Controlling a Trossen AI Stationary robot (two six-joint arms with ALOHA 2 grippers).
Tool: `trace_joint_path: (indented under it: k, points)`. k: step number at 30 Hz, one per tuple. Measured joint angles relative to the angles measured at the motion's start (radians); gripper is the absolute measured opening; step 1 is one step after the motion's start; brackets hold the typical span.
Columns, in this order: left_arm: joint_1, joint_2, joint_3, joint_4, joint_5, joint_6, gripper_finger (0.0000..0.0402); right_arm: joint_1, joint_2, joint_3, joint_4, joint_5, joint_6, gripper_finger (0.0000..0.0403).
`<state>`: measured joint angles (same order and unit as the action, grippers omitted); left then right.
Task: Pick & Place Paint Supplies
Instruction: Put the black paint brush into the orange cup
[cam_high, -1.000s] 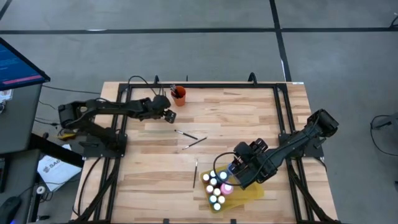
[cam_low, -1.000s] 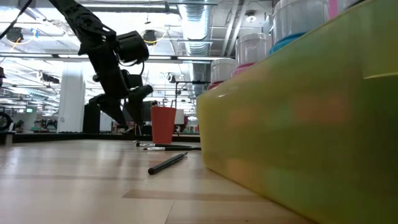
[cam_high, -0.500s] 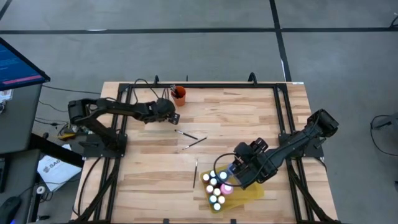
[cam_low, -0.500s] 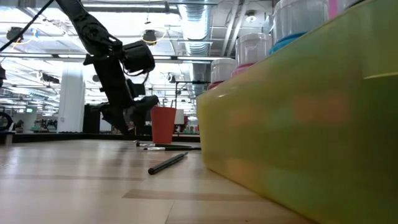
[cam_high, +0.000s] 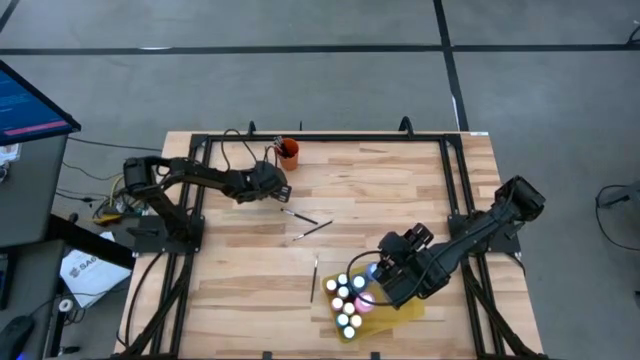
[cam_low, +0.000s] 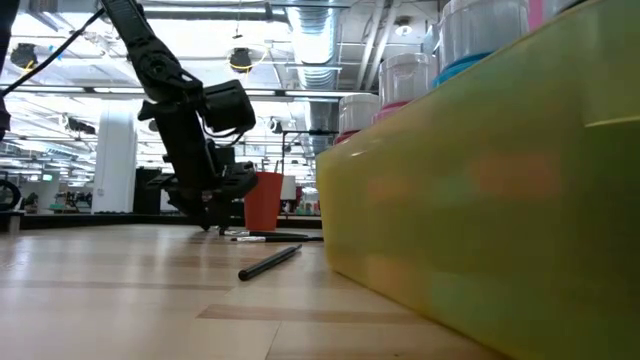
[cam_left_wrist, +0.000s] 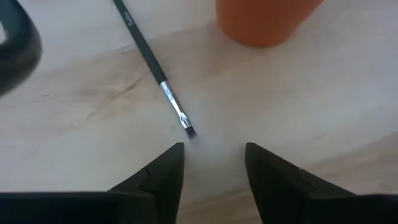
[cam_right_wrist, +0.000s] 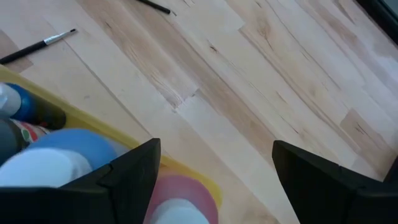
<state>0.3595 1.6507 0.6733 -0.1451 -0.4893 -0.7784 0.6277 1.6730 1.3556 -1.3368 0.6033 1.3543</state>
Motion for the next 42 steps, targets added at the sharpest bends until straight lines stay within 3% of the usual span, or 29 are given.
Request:
trace_joint_path:
  k: [5, 13, 18, 23, 32, 37, 42]
  points:
    - [0.020, 0.003, 0.000, 0.001, 0.016, -0.020, 0.0120, 0.016, 0.000, 0.000, -0.017, 0.000, 0.025, 0.0305]
    - [0.020, 0.003, -0.059, 0.047, 0.037, -0.049, 0.0010, 0.033, 0.000, 0.000, -0.038, 0.001, 0.034, 0.0305]
    - [0.018, -0.048, -0.094, 0.049, 0.098, -0.044, 0.0001, 0.034, 0.000, 0.000, -0.048, 0.005, 0.034, 0.0305]
    - [0.011, -0.232, -0.133, -0.020, 0.217, -0.033, 0.0000, 0.033, -0.009, 0.000, -0.059, 0.029, 0.026, 0.0305]
    - [0.006, -0.496, -0.185, -0.074, 0.251, -0.046, 0.0000, -0.014, -0.046, 0.001, -0.105, 0.113, 0.008, 0.0302]
    - [0.006, -0.531, -0.205, -0.062, 0.254, -0.095, 0.0000, -0.114, -0.051, 0.001, -0.038, 0.126, -0.077, 0.0302]
    - [0.006, -0.558, -0.208, -0.063, 0.263, -0.114, 0.0001, -0.283, -0.050, 0.001, 0.130, 0.056, -0.241, 0.0302]
